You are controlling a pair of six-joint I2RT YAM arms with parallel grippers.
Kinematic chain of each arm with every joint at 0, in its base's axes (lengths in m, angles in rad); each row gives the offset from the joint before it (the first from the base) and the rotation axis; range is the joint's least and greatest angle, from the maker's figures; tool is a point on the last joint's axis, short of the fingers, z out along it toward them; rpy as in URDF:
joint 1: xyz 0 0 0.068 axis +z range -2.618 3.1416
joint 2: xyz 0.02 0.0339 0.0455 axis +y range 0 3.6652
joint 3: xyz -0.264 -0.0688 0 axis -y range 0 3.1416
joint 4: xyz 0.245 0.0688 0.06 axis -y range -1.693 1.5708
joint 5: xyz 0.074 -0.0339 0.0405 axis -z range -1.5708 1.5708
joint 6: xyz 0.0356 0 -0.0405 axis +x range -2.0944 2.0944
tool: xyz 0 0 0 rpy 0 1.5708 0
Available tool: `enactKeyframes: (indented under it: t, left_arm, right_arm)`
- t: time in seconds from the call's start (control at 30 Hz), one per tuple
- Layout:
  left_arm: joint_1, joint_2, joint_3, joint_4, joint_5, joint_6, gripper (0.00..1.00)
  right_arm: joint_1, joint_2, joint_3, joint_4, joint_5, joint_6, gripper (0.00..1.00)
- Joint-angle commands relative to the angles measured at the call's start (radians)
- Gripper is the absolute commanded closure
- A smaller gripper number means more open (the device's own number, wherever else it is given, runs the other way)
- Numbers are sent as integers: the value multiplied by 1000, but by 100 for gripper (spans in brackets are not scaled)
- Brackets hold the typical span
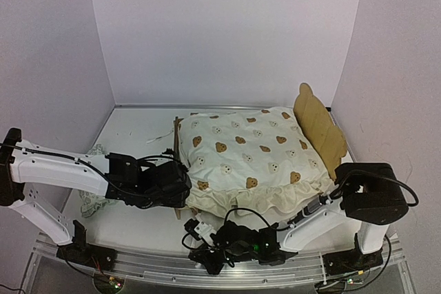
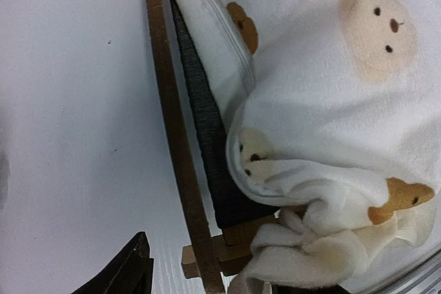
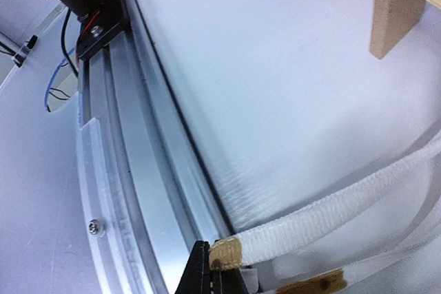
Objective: Set up the pet bed
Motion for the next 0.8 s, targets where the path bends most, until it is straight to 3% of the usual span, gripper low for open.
enactKeyframes:
  t: [0.0, 0.33, 0.5, 0.77]
  left_arm:
    - [6, -9, -17, -59, -20, -35, 44]
    - [70, 20, -129, 142, 69, 30, 57]
    - [128, 27, -163, 222, 75, 73, 65]
    - [247, 47, -147, 299, 85, 204, 97]
  right_arm:
    - [30, -37, 54, -47, -127, -16, 100]
    - [39, -17, 85, -55, -54, -46, 100]
    - [38, 8, 128, -85, -94, -56, 100]
    - [38, 36, 175, -126, 0, -98, 100]
